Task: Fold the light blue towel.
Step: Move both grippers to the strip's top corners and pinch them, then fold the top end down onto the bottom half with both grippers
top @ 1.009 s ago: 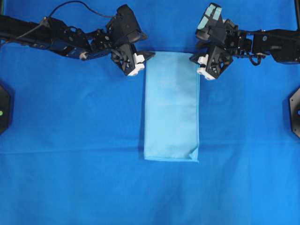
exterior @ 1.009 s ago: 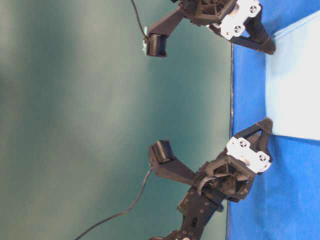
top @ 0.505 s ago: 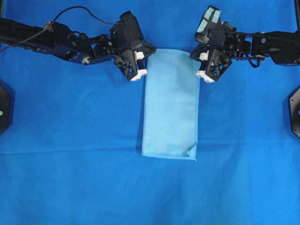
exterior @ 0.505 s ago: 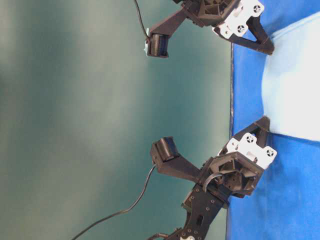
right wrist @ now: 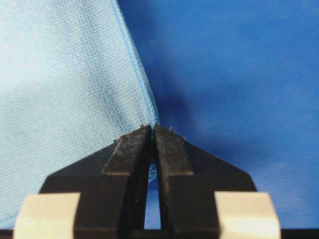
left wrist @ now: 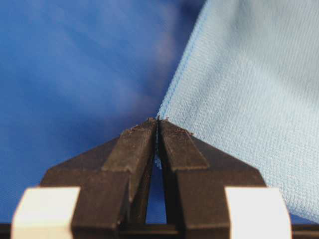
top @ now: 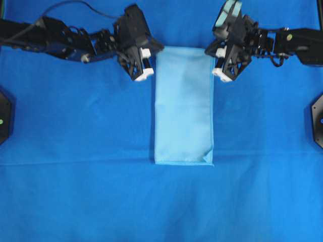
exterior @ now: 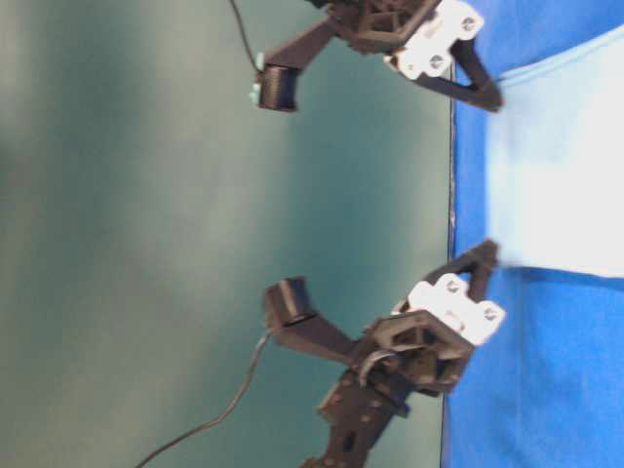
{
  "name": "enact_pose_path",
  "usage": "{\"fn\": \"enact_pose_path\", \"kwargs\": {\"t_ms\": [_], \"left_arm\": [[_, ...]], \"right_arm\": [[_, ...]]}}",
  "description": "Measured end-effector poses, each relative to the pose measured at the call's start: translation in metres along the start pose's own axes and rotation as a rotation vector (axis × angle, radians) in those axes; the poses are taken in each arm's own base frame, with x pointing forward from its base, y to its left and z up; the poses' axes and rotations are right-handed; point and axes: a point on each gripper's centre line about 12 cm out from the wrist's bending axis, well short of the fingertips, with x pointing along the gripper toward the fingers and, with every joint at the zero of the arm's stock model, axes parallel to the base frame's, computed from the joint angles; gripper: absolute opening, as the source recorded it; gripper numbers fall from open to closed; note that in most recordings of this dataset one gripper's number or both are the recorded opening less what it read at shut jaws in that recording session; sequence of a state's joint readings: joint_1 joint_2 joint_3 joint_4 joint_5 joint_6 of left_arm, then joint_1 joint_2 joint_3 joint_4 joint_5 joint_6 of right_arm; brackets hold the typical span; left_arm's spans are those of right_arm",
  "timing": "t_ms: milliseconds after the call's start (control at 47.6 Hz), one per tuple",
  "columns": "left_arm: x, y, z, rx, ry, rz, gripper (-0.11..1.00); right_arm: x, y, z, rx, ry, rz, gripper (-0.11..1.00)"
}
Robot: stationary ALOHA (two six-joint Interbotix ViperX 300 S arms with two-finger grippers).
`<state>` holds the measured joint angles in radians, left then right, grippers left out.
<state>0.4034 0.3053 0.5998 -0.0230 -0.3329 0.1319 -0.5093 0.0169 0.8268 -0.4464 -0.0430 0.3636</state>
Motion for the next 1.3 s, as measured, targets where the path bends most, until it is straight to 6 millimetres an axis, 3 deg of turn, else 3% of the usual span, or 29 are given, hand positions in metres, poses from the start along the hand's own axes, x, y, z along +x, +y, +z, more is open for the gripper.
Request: {"fn": "enact_pose_path", "kwargs": {"t_ms": [399,589,715,883,1304], "left_arm": [[-0.001,0.013,0.005,0.031,-0.014,0.025,0.04],[-0.017,0.003,0.027,0.064,-0.07,0.01,0.04],[-0.034,-0.013,0.043,0.122,-0.105,-0.021,0.04],[-0.053,-0.041,0.049,0.161,-0.113,-0.081,0.04],[-0.085,-0.125,0.027,0.249,-0.07,-0.278,0.04]], "right_arm": [[-0.007,-0.007,0.009,0.005,-0.03,-0.017,0.04],[-0.025,-0.004,0.018,0.002,-0.049,-0.029,0.04],[-0.044,0.01,0.022,-0.024,-0.058,-0.017,0.04],[-0.066,0.038,0.017,-0.039,-0.066,0.036,0.04],[-0.089,0.104,-0.008,-0.03,-0.003,0.183,0.04]]}}
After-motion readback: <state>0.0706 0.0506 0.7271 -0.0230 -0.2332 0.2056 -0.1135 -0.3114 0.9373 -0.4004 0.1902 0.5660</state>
